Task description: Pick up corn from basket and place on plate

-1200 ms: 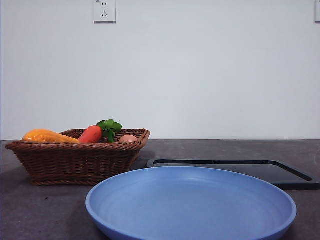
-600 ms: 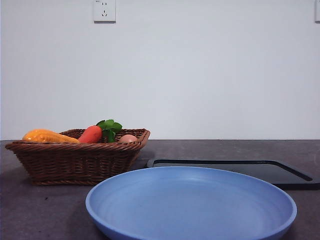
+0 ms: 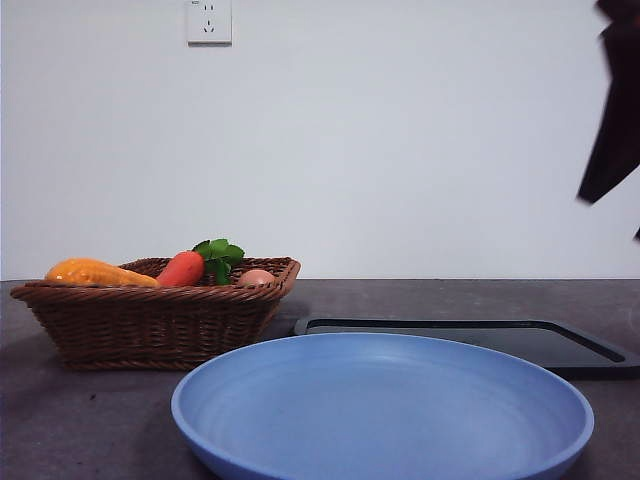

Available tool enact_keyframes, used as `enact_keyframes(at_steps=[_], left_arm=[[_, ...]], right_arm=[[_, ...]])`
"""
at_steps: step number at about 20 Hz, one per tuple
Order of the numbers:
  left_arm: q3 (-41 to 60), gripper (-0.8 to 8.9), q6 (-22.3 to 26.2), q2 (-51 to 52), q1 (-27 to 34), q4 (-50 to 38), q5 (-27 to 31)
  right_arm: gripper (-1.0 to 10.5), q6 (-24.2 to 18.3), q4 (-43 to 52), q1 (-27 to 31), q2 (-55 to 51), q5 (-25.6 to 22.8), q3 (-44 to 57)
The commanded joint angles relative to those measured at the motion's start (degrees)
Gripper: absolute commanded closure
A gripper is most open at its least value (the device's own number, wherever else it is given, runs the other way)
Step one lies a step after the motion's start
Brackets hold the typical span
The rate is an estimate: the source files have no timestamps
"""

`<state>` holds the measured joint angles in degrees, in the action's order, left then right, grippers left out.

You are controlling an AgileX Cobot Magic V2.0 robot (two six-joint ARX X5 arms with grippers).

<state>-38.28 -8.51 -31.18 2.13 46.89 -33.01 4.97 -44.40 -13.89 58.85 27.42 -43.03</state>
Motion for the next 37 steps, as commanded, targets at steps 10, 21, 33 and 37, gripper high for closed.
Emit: enact_keyframes(at_steps=[10,21,33,37], left_arm=[[-0.9,4.11,0.09,-0.31,0.0,-0.59,-0.35],[-0.92,4.11,0.11,-0.57,0.0,-0.63,-0.35],[-14.12,4.11,2.12,-20.48,-9.03,-2.19,11.91],[-22.14,4.11,4.33,-33.59,-17.2,-3.5,23.19]], right_arm=[[6.9,1.01,12.52,-6.99,23.37,0.2,-0.94],[9.5,0.98,14.45,-10.1,27.71,0.17,-0.94],[9.5,0.98,9.94,-9.97,21.7,0.26,-0.96],[9.5,1.05,6.56,-9.97,13.55,0.24,-0.96]])
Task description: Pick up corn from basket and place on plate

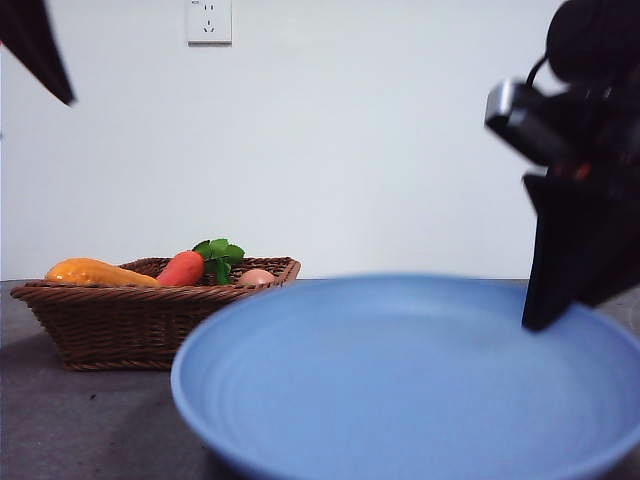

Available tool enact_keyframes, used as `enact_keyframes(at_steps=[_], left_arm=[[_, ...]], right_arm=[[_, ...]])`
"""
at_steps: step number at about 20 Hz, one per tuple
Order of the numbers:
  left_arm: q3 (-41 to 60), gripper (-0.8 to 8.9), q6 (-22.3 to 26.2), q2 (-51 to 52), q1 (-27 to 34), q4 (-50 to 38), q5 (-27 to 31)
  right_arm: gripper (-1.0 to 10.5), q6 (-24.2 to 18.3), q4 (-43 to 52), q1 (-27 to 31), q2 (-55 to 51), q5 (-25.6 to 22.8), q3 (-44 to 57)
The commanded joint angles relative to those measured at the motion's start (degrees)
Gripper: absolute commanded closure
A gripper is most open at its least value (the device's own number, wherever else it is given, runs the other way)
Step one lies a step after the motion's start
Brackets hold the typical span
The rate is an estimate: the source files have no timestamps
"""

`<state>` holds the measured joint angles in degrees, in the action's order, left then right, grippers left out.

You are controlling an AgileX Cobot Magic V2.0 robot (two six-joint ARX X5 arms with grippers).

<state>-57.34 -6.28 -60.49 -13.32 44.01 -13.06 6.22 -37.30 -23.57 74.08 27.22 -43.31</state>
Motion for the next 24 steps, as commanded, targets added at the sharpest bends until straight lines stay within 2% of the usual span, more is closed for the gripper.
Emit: enact_keyframes(at_steps=[1,8,14,24], left_arm=[[-5.07,4.11,2.67,-7.56,-3.13,-0.61,6.08],[-18.53,4.11,6.56,-31.85,-10.54,0.26,20.26],[-20.76,4.11,8.76,-42.47,-13.51,0.63,32.33],[-20.76,4.29,8.52,-45.57,-16.41,2.71,33.29]], right_arm=[[9.5,-0.13,-1.36,-0.28,-3.58,0.44,-0.7],[9.5,2.6,-6.51,-0.22,-16.98,0.37,-0.7],[9.5,4.33,-6.97,-0.17,-22.99,0.37,-0.7],[9.5,4.24,-6.88,-0.17,-23.26,0.15,-0.7]])
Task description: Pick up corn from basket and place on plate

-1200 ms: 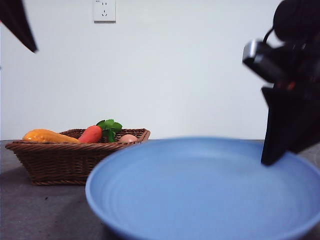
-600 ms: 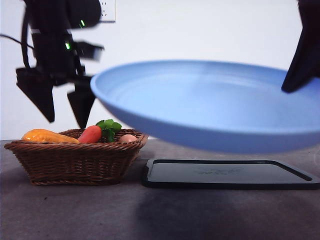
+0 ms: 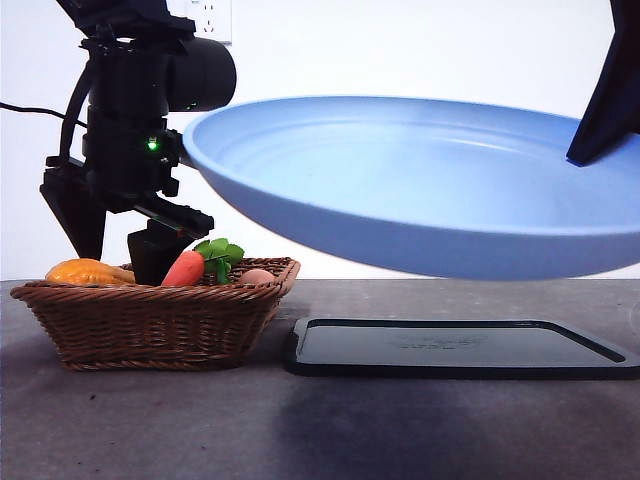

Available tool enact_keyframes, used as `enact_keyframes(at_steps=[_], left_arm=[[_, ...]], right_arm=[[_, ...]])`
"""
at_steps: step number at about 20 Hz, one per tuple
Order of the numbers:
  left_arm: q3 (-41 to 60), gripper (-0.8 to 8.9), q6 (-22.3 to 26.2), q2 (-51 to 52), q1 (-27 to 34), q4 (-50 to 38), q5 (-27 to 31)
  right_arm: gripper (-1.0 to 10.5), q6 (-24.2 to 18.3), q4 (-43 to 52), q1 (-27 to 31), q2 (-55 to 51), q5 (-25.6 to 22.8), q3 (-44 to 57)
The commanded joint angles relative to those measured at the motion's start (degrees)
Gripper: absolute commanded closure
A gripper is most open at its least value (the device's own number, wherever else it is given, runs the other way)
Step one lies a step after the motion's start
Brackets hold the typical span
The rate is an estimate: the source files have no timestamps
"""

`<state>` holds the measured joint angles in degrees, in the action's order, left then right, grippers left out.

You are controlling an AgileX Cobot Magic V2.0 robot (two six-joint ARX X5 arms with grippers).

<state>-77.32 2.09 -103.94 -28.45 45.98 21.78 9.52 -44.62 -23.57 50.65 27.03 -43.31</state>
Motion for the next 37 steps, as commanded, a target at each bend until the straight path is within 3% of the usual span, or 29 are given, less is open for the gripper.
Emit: enact_keyframes(at_steps=[1,13,18,25,30,37], left_arm=[[-0.79,4.29,-0.04,-2.12,-1.84,1.25,-1.55],[-2.89,4.3,-1.16,-2.08,-4.22,5.42,2.73],[-2.89,5.18,-1.27,-2.08,-4.96,7.1,2.71],[-2.89,5.3,-1.68,-2.08,-5.03,8.44,2.14],[-2.89,6.4,-1.7,-2.08,-5.07,8.48,2.08],[-3.56,6.63,-1.9,0.22,-5.05,8.37,2.1]], right_arm=[[9.5,0.94,0.5,-0.17,0.2,0.35,-0.7],[9.5,0.52,1.31,-0.17,0.2,-0.02,-0.7],[9.5,0.52,1.33,-0.17,0.2,-0.02,-0.7],[9.5,0.52,1.46,-0.17,0.2,-0.02,-0.7],[9.5,0.55,2.29,-0.17,0.2,-0.02,-0.7],[9.5,0.59,2.38,-0.17,0.2,-0.07,-0.7]])
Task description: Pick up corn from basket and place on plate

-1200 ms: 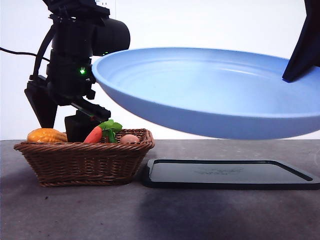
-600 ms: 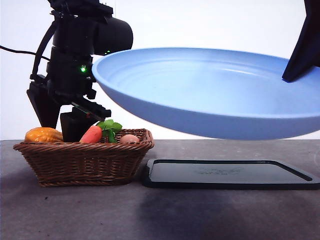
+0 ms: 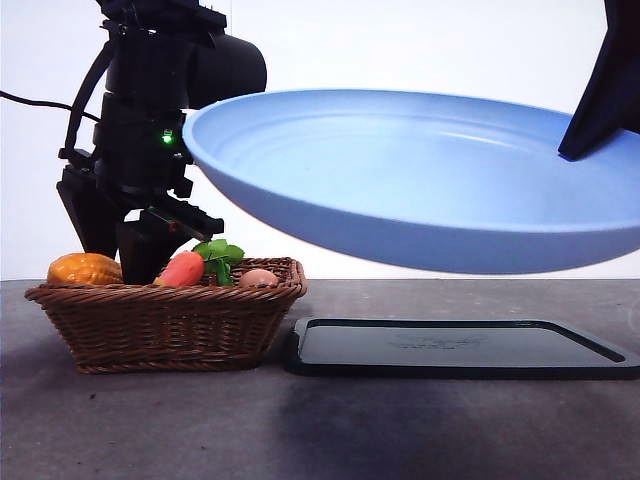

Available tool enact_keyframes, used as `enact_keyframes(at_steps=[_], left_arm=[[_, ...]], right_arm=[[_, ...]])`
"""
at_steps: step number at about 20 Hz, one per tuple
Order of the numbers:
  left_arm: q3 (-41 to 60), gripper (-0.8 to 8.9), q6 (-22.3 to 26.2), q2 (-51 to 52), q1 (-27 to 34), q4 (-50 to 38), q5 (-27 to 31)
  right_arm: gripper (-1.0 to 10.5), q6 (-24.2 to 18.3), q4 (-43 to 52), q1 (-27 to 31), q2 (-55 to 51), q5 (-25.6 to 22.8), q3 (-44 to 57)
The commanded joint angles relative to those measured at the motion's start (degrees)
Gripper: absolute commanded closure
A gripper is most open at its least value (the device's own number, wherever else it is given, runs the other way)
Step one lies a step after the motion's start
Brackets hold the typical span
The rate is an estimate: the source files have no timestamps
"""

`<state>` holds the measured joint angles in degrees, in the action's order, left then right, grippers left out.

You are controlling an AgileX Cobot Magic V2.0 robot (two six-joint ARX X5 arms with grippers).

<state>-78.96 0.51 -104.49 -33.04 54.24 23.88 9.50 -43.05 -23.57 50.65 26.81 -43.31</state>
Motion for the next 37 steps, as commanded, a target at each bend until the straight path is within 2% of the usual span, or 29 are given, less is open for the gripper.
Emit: enact_keyframes(at_steps=[1,6,7,10,12,15,21,24,25,28,29,37], left_arm=[[-2.67,6.63,-0.83,1.88,-0.46,0.22,0.0],[-7.96,6.63,-3.17,9.81,-1.05,0.04,-1.14],[-8.66,6.62,-4.0,11.91,-1.44,-0.22,-4.85],[-8.72,6.62,-6.45,17.0,-3.74,-4.55,-25.27],[-8.72,6.62,-6.6,17.55,-6.25,-6.78,-33.51],[-8.72,6.62,-4.98,14.95,-10.49,-7.54,-34.18],[-8.72,6.62,-2.64,6.4,-14.6,-9.03,-34.18],[-8.72,6.54,-1.25,4.63,-15.12,-10.05,-34.14],[-8.72,6.3,-0.92,4.37,-15.34,-10.29,-34.07],[-8.72,4.61,-0.04,4.33,-15.37,-10.29,-33.44],[-8.72,4.39,0.13,4.33,-15.37,-10.27,-32.96],[-8.74,4.23,0.07,4.94,-15.61,-10.12,-32.52]], right_arm=[[9.5,0.66,0.83,-0.17,0.2,0.09,-0.7],[9.5,2.29,2.51,0.72,2.54,-5.42,-0.7],[9.5,2.95,4.17,1.88,4.15,-5.42,-0.7],[9.5,6.64,12.22,5.29,10.54,-3.41,-0.7],[9.5,8.79,16.15,6.78,14.32,-1.18,-0.74],[9.5,11.17,19.19,8.52,17.46,2.36,-0.81],[9.5,11.3,18.95,10.1,17.81,3.76,-2.19],[9.5,11.34,18.95,10.49,17.84,6.54,-2.21],[9.5,11.37,18.93,10.51,17.84,6.69,-2.21],[9.5,11.34,18.69,10.86,17.84,8.17,-2.21],[9.5,11.34,18.67,10.95,17.84,8.17,-2.21],[9.5,11.32,18.64,11.04,17.86,7.69,-2.21]])
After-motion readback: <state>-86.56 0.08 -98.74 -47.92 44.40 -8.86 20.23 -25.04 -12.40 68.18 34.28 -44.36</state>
